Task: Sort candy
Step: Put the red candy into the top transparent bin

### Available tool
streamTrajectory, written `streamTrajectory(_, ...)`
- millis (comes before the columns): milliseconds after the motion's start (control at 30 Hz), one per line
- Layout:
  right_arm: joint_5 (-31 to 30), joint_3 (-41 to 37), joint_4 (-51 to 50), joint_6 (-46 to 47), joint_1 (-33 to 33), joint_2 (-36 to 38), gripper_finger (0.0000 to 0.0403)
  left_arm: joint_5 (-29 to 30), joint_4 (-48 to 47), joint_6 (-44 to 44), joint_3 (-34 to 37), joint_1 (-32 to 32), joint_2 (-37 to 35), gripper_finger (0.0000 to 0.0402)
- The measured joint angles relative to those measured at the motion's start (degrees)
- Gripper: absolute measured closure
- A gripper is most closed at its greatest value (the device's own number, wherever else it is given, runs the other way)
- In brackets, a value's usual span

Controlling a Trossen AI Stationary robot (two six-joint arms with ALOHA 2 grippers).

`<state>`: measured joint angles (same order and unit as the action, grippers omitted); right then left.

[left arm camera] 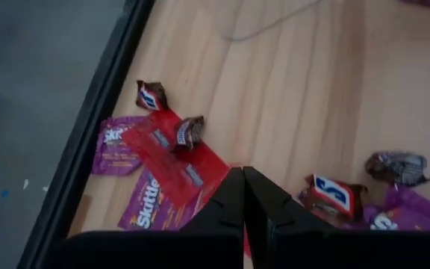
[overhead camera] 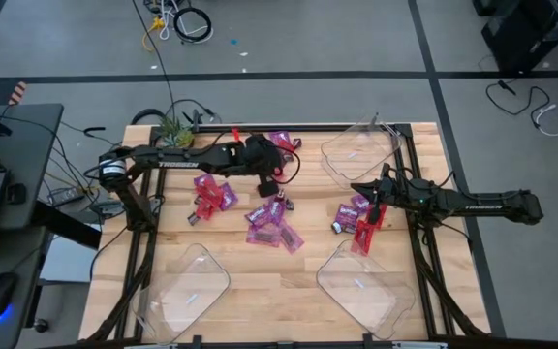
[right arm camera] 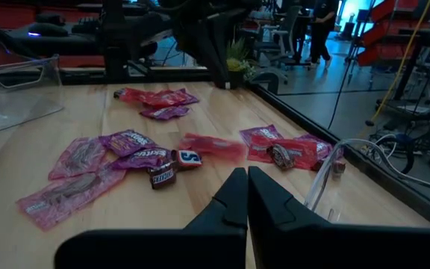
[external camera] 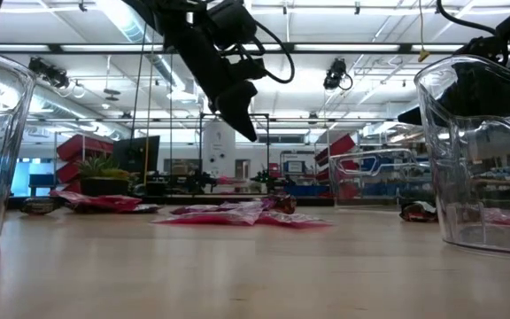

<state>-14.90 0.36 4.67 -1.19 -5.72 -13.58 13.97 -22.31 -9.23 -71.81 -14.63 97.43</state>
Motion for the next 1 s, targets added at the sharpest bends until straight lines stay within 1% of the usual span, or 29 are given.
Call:
streamTrajectory(133,0.00,0.00,0.00,0.00,0.00,-0.02,0.0403,-1.80,-1.87,-0.35,0.00,0.00,0.00,0.0398)
streamTrajectory(233,0.00,0.00,0.00,-0.01,0.01,-0.01,0.0403,-2.76,-5.65,-0.68,-0.02,0.00,0.12,0.0378)
streamTrajectory(300,0.00,0.00,0.00,-0.01,0.02,-0.02,0.0403,-3.51,-8.40,-0.40,-0.04,0.00,0.68,0.0355)
streamTrajectory(400,0.00,0.00,-0.02,-0.02,0.02,-0.02,0.0403,-6.63,-10.05,0.72,-0.04,0.00,2.48,0.0313)
streamTrajectory(467,0.00,0.00,0.00,-0.01,0.01,-0.01,0.0403,-7.74,-9.31,0.77,0.05,0.00,3.97,0.0284)
streamTrajectory(600,0.00,0.00,0.00,0.00,0.00,-0.02,0.0403,-7.71,-7.30,0.87,0.15,-0.13,8.11,0.0230)
streamTrajectory(733,0.00,0.00,-0.02,-0.02,0.02,-0.02,0.0403,-7.91,-5.78,0.89,0.15,-0.71,11.42,0.0193)
streamTrajectory(867,0.00,0.00,0.00,0.00,0.02,-0.01,0.0403,-7.90,-5.71,0.65,0.15,-1.44,14.20,0.0171)
streamTrajectory(1000,0.00,0.00,0.00,0.00,0.02,-0.02,0.0403,-8.12,-5.56,0.55,-0.13,-1.94,15.56,0.0168)
